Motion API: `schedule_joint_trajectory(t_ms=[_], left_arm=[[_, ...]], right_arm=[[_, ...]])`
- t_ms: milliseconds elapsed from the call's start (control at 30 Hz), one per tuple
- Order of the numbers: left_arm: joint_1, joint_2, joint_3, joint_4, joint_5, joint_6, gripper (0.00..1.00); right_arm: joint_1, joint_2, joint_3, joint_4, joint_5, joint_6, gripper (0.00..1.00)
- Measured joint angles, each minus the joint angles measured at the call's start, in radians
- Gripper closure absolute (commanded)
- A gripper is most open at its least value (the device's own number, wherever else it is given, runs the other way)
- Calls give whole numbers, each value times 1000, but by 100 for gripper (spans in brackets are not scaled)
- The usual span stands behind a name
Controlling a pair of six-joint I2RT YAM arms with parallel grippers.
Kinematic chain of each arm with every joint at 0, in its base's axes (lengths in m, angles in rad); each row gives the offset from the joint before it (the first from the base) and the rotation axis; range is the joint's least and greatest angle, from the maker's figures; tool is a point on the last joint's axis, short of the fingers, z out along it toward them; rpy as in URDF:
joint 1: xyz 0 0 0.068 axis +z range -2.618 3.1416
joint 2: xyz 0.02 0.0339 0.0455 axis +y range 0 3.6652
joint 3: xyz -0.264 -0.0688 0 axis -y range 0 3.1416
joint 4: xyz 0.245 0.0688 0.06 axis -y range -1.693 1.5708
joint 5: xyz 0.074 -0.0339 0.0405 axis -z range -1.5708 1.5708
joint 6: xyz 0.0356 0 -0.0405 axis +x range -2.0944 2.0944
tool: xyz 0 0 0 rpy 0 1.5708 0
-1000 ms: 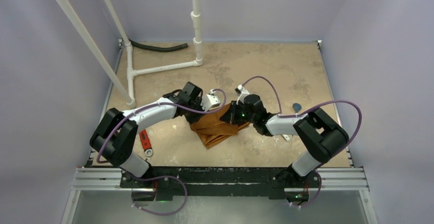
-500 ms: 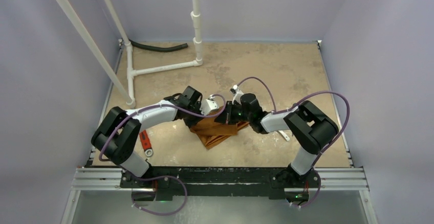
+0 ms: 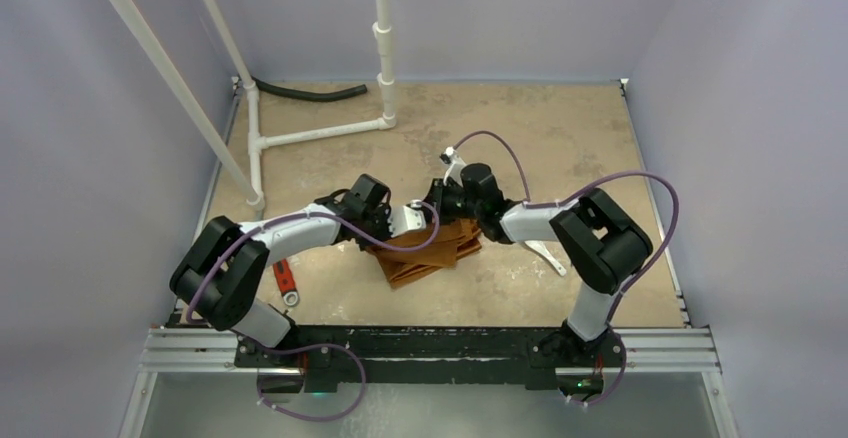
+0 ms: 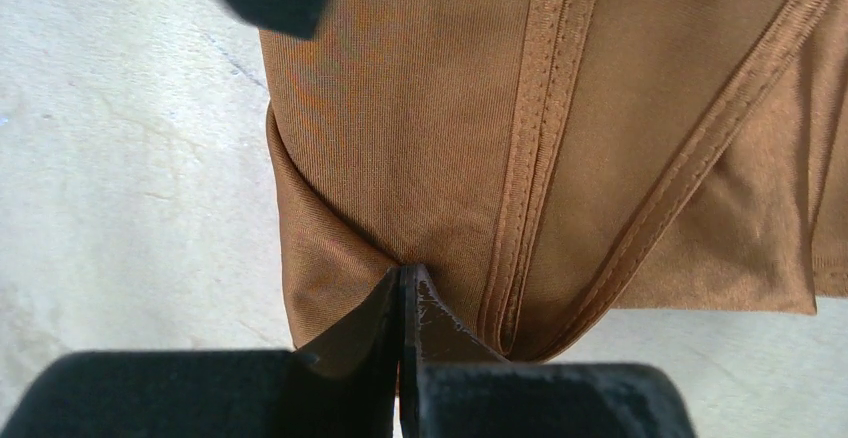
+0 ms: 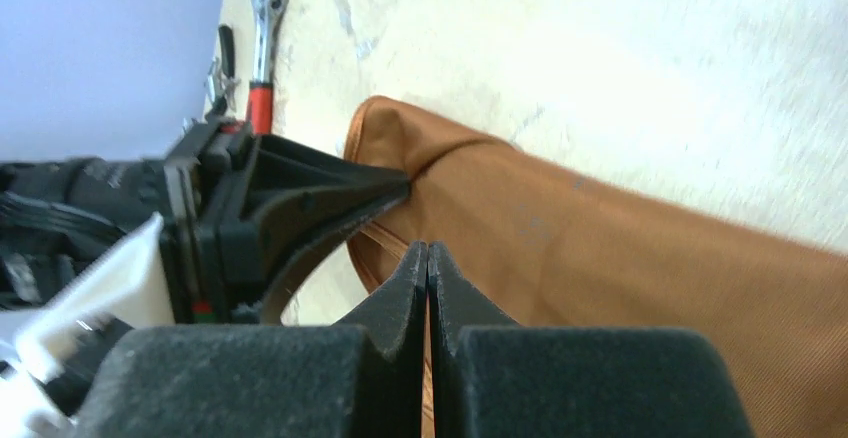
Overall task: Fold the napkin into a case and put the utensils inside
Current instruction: Grasp the top corner of the smaller rectangle folded napkin from the folded napkin.
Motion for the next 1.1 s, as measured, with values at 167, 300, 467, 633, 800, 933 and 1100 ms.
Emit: schedule_joint_trajectory(t_ms=[167, 300, 467, 633, 800, 933, 1100], left_arm=[[4, 2, 5, 5, -32, 79, 92], [6, 0, 34, -20, -36, 104, 72], [7, -106, 38, -58, -24, 137, 60], [7, -281, 38, -85, 21, 195, 42], [-52, -430, -11, -93, 101, 301, 32], [-190, -470, -128, -101, 151, 394, 43], [-224, -398, -205, -99, 165, 464, 54]], right_arm=[[-14, 35, 47, 12, -8, -13, 100], [-15, 98, 45, 50, -27, -5, 100], [-13, 155, 31, 140, -82, 14, 100], [5, 154, 53, 156, -108, -4, 100], [13, 164, 85, 154, -116, -29, 100], [14, 185, 88, 152, -117, -50, 100], [22, 190, 88, 153, -116, -86, 100]])
